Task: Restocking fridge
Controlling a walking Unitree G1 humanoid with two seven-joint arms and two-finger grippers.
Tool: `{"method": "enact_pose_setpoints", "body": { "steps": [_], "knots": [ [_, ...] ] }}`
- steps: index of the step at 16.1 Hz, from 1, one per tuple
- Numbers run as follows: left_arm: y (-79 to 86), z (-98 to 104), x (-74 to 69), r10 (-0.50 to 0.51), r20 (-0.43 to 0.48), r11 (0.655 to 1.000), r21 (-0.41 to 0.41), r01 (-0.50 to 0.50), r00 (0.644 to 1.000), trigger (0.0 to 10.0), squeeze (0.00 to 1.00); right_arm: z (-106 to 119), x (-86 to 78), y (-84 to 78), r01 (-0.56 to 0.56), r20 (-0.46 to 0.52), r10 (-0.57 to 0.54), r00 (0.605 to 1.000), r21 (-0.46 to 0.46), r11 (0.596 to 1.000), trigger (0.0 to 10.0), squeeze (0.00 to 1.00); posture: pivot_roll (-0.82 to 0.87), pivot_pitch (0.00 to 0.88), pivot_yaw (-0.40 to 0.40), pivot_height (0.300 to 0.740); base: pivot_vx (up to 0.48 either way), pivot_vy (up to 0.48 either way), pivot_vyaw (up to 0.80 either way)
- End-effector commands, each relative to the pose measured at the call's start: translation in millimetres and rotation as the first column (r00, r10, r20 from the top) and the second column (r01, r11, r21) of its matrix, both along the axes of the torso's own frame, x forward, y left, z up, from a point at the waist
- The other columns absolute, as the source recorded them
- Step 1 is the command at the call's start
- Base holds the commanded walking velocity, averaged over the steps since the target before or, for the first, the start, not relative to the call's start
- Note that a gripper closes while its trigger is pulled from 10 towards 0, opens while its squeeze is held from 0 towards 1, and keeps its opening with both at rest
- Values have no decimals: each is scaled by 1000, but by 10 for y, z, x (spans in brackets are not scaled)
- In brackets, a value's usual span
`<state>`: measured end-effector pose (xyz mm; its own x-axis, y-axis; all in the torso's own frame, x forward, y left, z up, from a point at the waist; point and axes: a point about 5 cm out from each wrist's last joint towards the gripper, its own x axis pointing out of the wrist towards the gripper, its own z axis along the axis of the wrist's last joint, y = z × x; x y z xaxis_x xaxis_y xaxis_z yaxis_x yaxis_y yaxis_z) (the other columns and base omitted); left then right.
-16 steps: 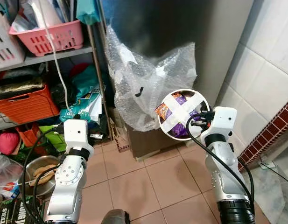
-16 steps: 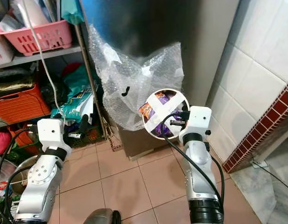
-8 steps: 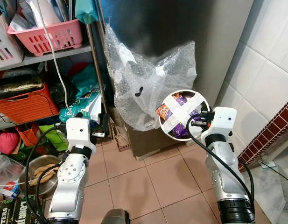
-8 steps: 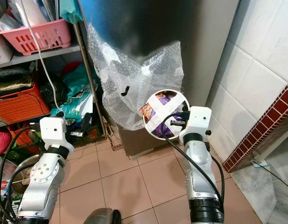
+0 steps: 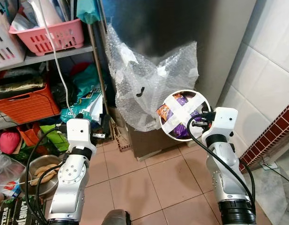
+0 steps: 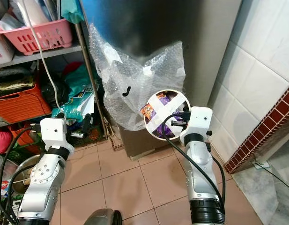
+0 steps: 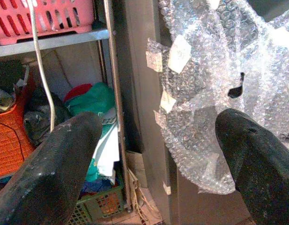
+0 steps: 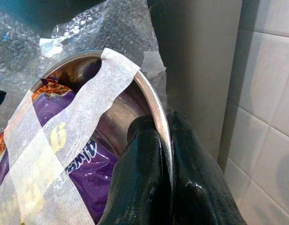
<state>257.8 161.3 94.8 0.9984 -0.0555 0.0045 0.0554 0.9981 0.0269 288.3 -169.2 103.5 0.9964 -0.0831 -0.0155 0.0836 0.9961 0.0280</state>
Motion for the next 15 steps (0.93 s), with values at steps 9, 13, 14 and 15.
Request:
{"method": "enact_pose_setpoints", "body": {
  "steps": [9, 13, 14, 15],
  "knots": [
    [-1, -79, -81, 33, -25, 999, -15, -34, 999, 10000, 0, 156, 64, -26, -10, 56, 10, 998, 1, 1000, 10000, 0, 41, 27, 39, 740, 0, 0, 0],
    [17, -75, -62, 39, -21, 999, -13, -40, 999, 10000, 0, 164, 59, -64, 2, 61, -2, 998, -1, 1000, 10000, 0, 34, 25, 46, 740, 0, 0, 0],
    [12, -70, -54, 36, -19, 999, -13, -36, 999, 10000, 0, 159, 49, -61, 3, 61, -3, 998, -1, 1000, 10000, 0, 32, 23, 46, 740, 0, 0, 0],
    [2, -59, -38, 29, -14, 999, -15, -29, 999, 10000, 0, 164, 37, -36, -10, 67, 11, 998, -18, 1000, 10000, 0, 30, 23, 48, 740, 0, 0, 0]
  ]
}}
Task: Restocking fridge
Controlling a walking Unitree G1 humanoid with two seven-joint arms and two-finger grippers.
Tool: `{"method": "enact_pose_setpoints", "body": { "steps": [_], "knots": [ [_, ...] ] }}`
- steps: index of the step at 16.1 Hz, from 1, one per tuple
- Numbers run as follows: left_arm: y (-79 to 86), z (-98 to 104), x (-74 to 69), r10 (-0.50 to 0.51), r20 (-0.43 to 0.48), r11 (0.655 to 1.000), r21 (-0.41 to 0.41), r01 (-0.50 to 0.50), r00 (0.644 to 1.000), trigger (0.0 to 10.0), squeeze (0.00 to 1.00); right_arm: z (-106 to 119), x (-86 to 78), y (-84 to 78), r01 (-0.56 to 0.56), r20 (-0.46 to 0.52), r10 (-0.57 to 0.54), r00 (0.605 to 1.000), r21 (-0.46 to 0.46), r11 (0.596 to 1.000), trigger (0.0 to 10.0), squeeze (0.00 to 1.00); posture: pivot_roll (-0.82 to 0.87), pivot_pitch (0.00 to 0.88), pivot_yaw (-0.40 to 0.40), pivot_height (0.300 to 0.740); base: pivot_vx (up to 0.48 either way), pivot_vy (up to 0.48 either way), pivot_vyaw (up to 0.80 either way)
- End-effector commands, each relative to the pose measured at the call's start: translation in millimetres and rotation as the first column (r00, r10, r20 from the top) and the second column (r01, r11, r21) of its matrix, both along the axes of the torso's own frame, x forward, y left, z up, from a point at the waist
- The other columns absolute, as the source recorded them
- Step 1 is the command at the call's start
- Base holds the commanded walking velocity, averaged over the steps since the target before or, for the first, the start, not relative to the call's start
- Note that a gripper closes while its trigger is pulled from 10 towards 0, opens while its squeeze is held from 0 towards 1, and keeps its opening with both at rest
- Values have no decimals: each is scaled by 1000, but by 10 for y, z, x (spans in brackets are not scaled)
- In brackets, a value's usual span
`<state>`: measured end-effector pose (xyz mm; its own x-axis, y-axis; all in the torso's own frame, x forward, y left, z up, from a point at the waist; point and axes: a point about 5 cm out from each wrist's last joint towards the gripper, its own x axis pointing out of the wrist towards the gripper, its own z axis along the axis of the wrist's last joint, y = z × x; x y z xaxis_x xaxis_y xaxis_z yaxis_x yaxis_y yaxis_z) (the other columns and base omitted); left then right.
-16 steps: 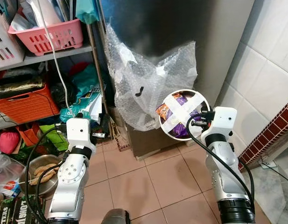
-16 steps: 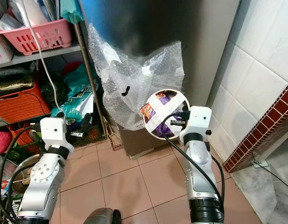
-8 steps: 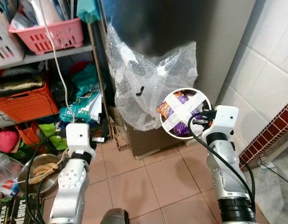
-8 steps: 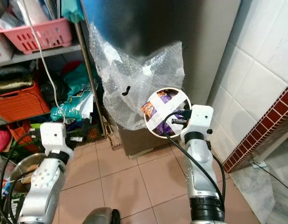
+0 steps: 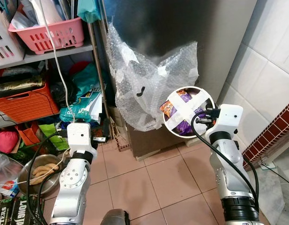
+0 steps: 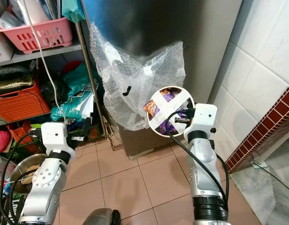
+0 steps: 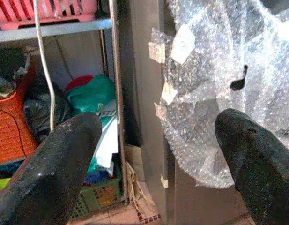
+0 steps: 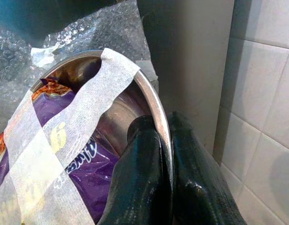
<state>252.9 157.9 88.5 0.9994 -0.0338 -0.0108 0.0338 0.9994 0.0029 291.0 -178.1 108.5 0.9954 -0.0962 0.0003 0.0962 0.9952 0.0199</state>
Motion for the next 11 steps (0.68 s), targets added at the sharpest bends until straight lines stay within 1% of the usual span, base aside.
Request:
{"method": "enact_pose_setpoints", "body": {
  "steps": [1, 4, 6, 7, 9, 11],
  "knots": [
    [38, 3, 18, 4, 3, 1000, 8, -4, 1000, 10000, 0, 118, 9, 68, -29, 55, 30, 998, -11, 1000, 10000, 0, 29, 24, 48, 740, 0, 0, 0],
    [58, -8, 30, 9, -3, 1000, 6, -9, 1000, 10000, 0, 128, 22, 69, -30, 59, 31, 998, -9, 1000, 10000, 0, 30, 23, 50, 740, 0, 0, 0],
    [63, -6, 40, 12, -4, 1000, 5, -12, 1000, 10000, 0, 117, 33, 63, -27, 50, 26, 998, 13, 1000, 10000, 0, 32, 21, 51, 740, 0, 0, 0],
    [62, -5, 42, 12, -5, 1000, 4, -12, 1000, 10000, 0, 114, 36, 65, -26, 47, 26, 999, 15, 1000, 10000, 0, 33, 22, 51, 740, 0, 0, -606],
    [64, -9, 43, 14, -11, 1000, 3, -14, 1000, 10000, 0, 115, 40, 70, -29, 47, 29, 998, 13, 999, 10000, 0, 33, 24, 53, 740, 0, 311, -800],
    [69, -9, 42, 15, -10, 1000, -2, -16, 1000, 10000, 0, 108, 33, 69, -28, 44, 27, 999, 14, 1000, 10000, 0, 32, 28, 53, 740, 0, 457, -800]
  ]
}}
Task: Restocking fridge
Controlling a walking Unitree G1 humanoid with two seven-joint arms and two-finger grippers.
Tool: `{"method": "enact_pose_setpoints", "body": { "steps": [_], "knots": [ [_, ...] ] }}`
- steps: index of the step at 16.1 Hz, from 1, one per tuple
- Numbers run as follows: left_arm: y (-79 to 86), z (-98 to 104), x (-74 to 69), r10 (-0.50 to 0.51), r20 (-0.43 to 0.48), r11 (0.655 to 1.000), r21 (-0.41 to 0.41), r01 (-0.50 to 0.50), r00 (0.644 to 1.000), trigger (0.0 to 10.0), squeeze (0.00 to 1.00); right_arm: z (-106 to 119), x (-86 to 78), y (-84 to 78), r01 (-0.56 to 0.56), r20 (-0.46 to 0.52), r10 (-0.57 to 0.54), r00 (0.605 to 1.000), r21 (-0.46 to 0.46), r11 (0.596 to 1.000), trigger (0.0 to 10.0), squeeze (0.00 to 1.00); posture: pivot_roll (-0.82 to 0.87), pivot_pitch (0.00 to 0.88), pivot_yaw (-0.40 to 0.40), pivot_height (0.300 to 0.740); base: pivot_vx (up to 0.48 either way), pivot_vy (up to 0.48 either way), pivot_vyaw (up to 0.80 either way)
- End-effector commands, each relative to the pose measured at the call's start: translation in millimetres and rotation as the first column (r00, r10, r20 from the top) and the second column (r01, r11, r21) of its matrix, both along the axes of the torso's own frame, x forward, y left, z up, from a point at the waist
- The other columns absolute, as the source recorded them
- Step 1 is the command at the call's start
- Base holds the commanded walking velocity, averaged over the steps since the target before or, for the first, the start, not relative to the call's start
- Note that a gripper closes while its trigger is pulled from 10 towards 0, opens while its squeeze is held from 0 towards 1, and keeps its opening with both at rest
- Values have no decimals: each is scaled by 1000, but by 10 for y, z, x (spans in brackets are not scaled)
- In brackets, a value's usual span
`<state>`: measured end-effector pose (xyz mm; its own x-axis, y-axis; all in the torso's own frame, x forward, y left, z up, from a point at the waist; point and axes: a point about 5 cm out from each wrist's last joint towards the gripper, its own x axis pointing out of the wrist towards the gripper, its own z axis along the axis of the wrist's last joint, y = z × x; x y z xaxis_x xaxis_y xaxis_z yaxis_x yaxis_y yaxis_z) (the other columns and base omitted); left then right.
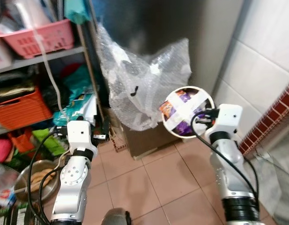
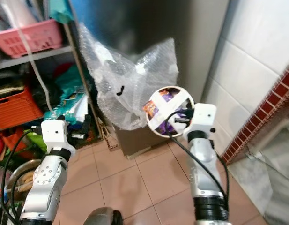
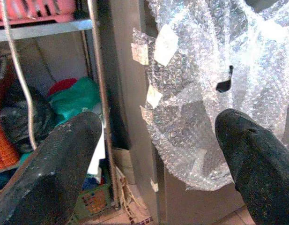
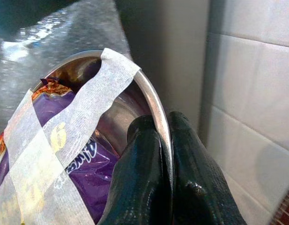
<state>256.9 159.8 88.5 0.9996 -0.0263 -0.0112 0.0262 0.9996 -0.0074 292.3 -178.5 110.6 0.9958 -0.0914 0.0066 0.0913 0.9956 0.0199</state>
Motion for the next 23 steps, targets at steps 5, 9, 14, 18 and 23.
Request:
{"method": "enact_pose_setpoints", "body": {
  "steps": [5, 9, 14, 18, 23],
  "knots": [
    [54, -15, 6, 6, -14, 1000, 4, -6, 1000, 10000, 0, 88, -1, 86, -34, 40, 34, 999, 2, 999, 10000, 0, 30, 32, 57, 740, 0, 480, -350],
    [62, -7, 19, 6, -14, 1000, 3, -6, 1000, 10000, 0, 110, 14, 82, -33, 47, 33, 998, -2, 999, 10000, 0, 31, 39, 57, 740, 0, 480, -145],
    [100, 15, 48, -3, -10, 1000, 17, 3, 1000, 10000, 0, 146, 30, 95, -26, 58, 27, 998, -7, 1000, 10000, 0, 52, 61, 79, 740, 0, 478, -217],
    [89, 38, 62, 3, 4, 1000, 22, -3, 1000, 10000, 0, 146, 35, 90, -32, 56, 33, 998, -17, 999, 10000, 0, 54, 62, 69, 740, 0, 238, 0],
    [94, 64, 83, 24, 22, 1000, 19, -25, 999, 10000, 0, 170, 61, 138, -50, 63, 51, 997, -23, 998, 10000, 0, 52, 62, 52, 740, 0, 0, 0]
  ]
}}
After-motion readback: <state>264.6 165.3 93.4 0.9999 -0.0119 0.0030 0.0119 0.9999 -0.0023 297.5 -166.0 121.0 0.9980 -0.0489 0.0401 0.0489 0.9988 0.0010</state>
